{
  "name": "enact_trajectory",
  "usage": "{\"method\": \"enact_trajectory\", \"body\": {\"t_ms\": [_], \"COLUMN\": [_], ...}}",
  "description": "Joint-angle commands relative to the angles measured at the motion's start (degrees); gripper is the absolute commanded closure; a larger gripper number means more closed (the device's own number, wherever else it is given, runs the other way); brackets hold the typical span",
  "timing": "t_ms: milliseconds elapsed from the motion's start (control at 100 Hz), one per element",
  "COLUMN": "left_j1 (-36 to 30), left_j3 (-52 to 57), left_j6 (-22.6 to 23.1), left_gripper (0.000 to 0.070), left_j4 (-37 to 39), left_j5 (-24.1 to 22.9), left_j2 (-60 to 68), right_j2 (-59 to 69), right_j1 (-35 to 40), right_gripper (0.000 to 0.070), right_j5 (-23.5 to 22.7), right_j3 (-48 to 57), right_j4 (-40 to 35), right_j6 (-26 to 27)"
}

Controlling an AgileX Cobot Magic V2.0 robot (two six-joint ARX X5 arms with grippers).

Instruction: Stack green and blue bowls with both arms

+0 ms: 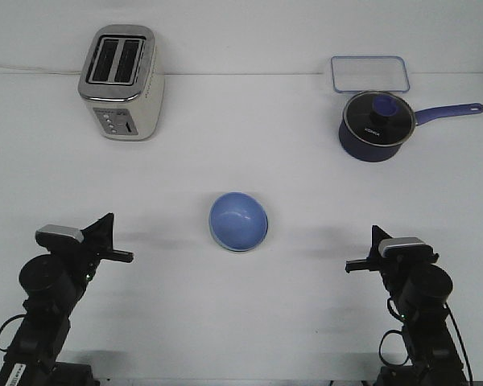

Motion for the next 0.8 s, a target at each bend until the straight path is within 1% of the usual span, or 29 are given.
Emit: {"method": "enact_trajectory", "body": {"t_ms": [0, 550, 790], "left_j1": [0.00, 0.07, 0.00], "left_j3": [0.63, 0.57, -0.94], "left_j6": [-0.11, -0.09, 0.24], "left_gripper": [0.0688, 0.0688, 0.0689], "left_j4": [0.57, 0.63, 1.03], "left_j5": [-0.24, -0.28, -0.26], "left_j2": [0.17, -0.33, -8.22], "right_j2": [0.26, 0.26, 0.26], "right_j1": [0.04, 0.04, 0.04], "right_gripper": [0.0693, 0.0693, 0.0693], "right_j5": [0.02, 0.02, 0.02], "right_j3": [0.00, 0.00, 0.00], "right_j4": [0.57, 0.57, 0.57], "right_j6": [0.66, 0.66, 0.66]}}
